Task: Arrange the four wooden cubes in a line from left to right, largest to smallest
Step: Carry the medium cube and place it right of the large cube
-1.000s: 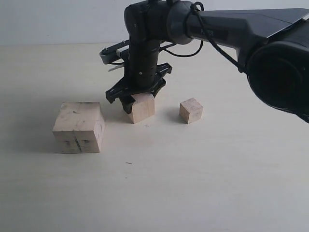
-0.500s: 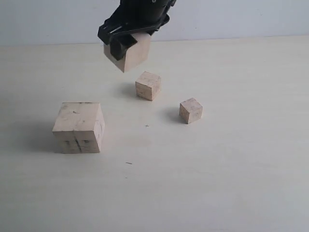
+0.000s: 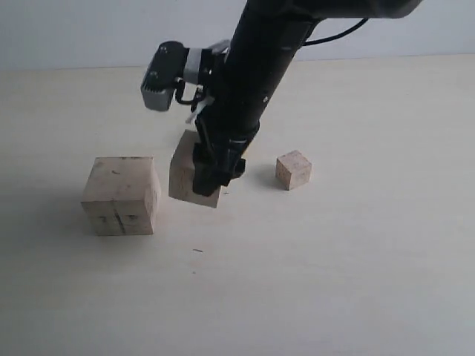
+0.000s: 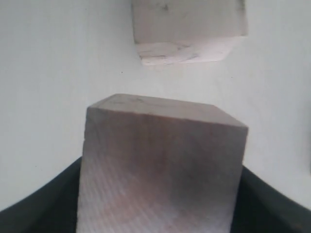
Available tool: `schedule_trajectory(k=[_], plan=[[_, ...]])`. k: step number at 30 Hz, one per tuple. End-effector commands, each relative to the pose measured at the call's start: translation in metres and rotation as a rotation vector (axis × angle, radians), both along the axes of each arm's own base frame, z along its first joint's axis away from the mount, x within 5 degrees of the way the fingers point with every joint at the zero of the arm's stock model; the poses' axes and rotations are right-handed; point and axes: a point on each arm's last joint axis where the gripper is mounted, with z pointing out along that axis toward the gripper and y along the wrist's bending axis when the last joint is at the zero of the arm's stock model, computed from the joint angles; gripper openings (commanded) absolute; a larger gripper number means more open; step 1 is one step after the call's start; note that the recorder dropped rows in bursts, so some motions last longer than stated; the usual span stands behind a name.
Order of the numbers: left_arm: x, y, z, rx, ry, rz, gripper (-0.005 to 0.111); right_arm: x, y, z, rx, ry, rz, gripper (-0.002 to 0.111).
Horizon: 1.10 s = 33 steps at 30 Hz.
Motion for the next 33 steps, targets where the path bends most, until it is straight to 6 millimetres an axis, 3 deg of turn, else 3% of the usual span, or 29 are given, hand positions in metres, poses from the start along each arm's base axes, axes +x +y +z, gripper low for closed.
schedule_trajectory(k=[1,6,20,33], plan=[[0.000,0.000,0.001,0.003,-0.010,0.003,0.000,-0.007,0.016,-0.025,-0.004,-0.034,0.154,0.000],[0.000,0.000,0.001,0.003,-0.010,0.003,0.000,-0.003,0.024,-0.049,-0.053,-0.078,0.192,0.000],[0.000,0.000,0.001,0.003,-0.010,0.003,0.000,0.017,0.050,-0.073,-0.103,-0.004,0.219,0.000],[0.000,0.000,0.001,0.003,-0.010,0.003,0.000,0.024,0.056,-0.076,-0.077,-0.048,0.210,0.000]])
